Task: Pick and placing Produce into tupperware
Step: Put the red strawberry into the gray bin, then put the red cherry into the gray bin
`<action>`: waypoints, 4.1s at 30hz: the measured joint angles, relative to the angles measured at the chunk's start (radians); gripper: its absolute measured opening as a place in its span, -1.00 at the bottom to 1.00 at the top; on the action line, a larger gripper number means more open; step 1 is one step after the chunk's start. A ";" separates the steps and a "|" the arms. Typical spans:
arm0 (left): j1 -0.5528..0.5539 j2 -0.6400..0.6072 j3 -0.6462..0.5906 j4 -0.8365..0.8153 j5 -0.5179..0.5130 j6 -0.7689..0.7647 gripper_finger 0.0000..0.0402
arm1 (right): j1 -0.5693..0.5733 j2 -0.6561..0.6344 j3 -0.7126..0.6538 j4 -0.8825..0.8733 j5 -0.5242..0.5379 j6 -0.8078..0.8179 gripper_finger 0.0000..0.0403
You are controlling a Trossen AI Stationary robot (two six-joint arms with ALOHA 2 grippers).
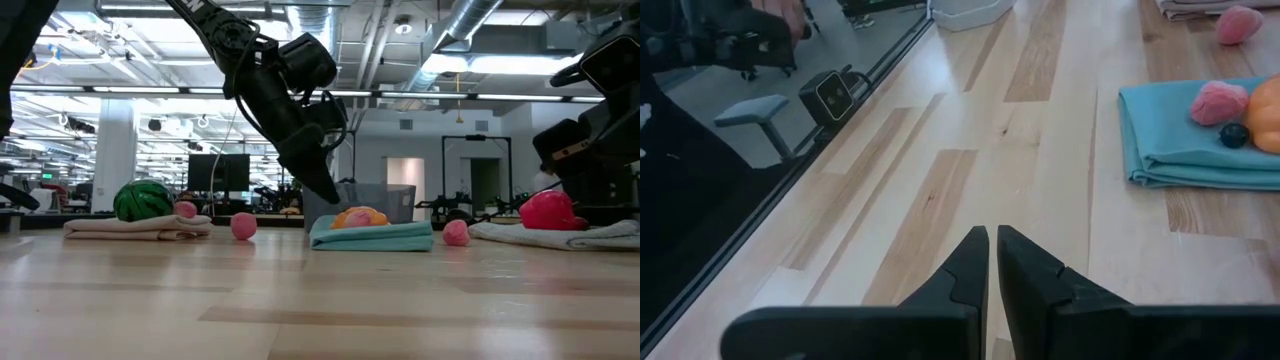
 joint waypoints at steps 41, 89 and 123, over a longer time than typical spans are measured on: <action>0.114 -0.008 0.437 -0.273 -0.115 0.086 -1.00 | 0.000 0.000 0.000 0.000 0.000 0.000 -0.75; 0.263 0.056 0.395 -0.227 0.026 -0.076 -0.67 | 0.000 0.000 0.000 0.000 0.000 0.000 -0.75; 0.005 0.106 0.396 -0.348 -0.031 -0.176 -0.59 | 0.000 0.000 0.000 0.001 0.000 0.000 -0.75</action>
